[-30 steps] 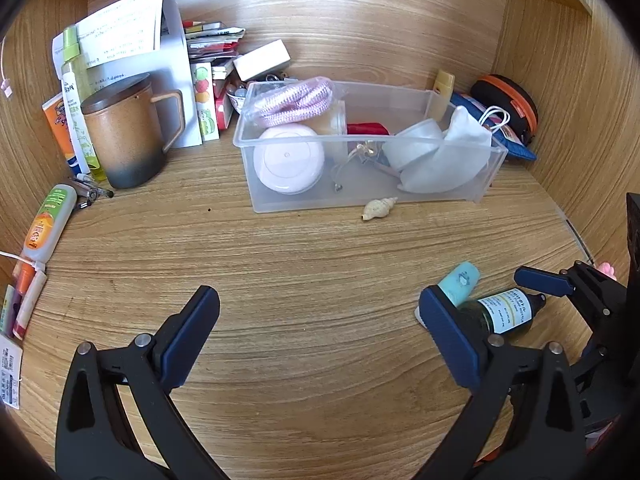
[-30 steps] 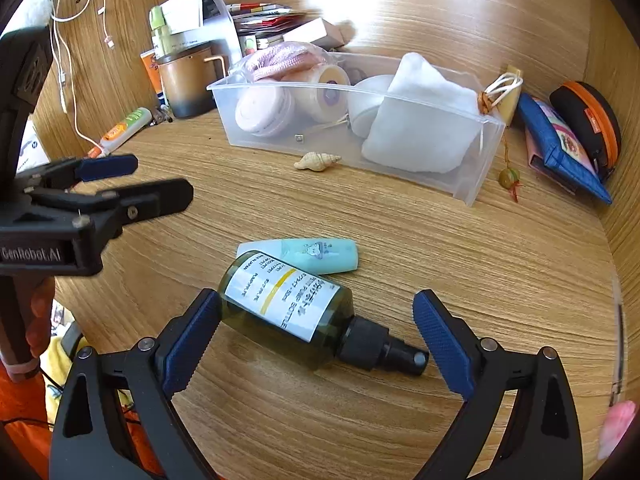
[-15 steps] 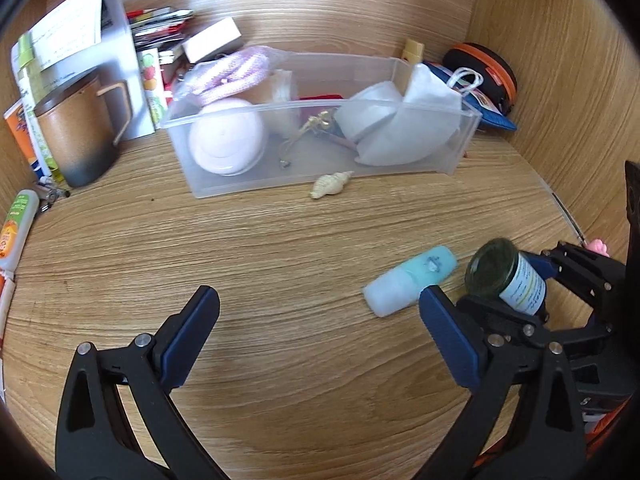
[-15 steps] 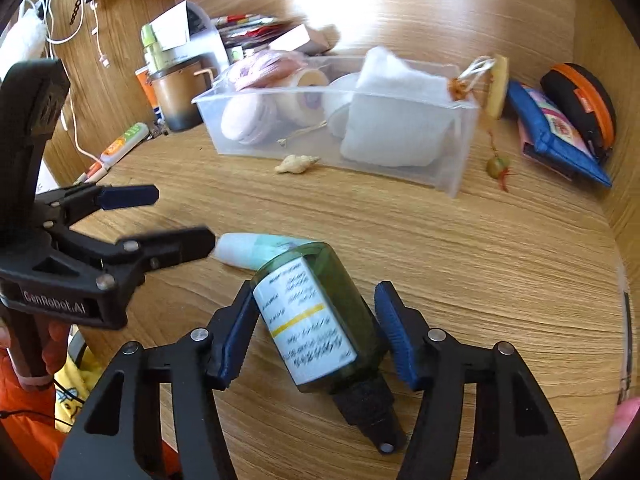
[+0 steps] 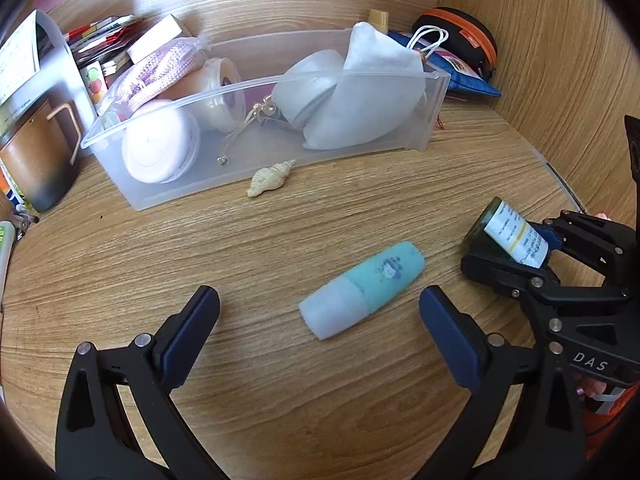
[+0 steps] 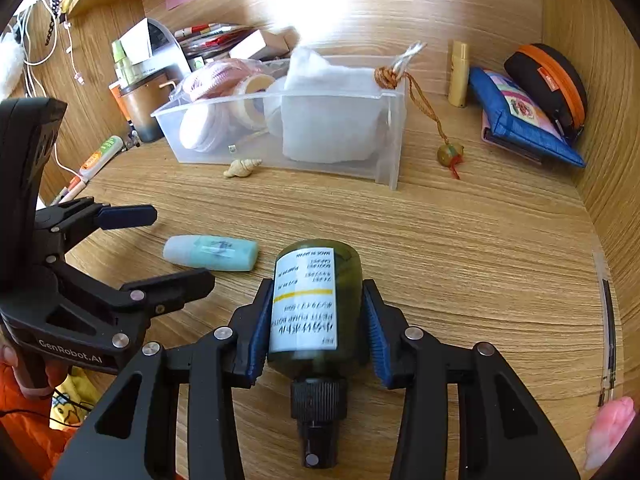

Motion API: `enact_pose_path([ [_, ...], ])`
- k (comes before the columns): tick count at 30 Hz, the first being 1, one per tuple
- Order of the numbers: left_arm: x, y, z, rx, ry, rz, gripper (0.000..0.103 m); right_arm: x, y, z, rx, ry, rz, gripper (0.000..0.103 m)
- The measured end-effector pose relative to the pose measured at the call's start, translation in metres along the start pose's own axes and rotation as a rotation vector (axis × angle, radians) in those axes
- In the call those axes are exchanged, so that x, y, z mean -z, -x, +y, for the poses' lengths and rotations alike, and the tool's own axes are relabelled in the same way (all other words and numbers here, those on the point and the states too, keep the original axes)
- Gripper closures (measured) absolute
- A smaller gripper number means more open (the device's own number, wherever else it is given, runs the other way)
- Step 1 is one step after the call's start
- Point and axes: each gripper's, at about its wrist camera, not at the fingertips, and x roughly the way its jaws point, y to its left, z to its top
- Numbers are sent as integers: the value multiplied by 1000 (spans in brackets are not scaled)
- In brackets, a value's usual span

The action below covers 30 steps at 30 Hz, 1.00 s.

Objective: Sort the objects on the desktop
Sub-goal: 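Grasp the green pump bottle with the right gripper while the left gripper grasps the light-blue tube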

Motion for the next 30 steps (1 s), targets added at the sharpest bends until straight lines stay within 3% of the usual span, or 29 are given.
enact_pose_path([
  [8, -6, -8, -10, -43, -57, 8, 5, -4, -3, -11, -8, -16, -15, 65],
  [16, -12, -9, -14, 9, -67, -6, 35, -5, -2, -16, -35, -26, -19, 65],
  [30, -12, -4, -16, 23, -99, -32, 72, -7, -5, -9, -29, -11, -12, 65],
])
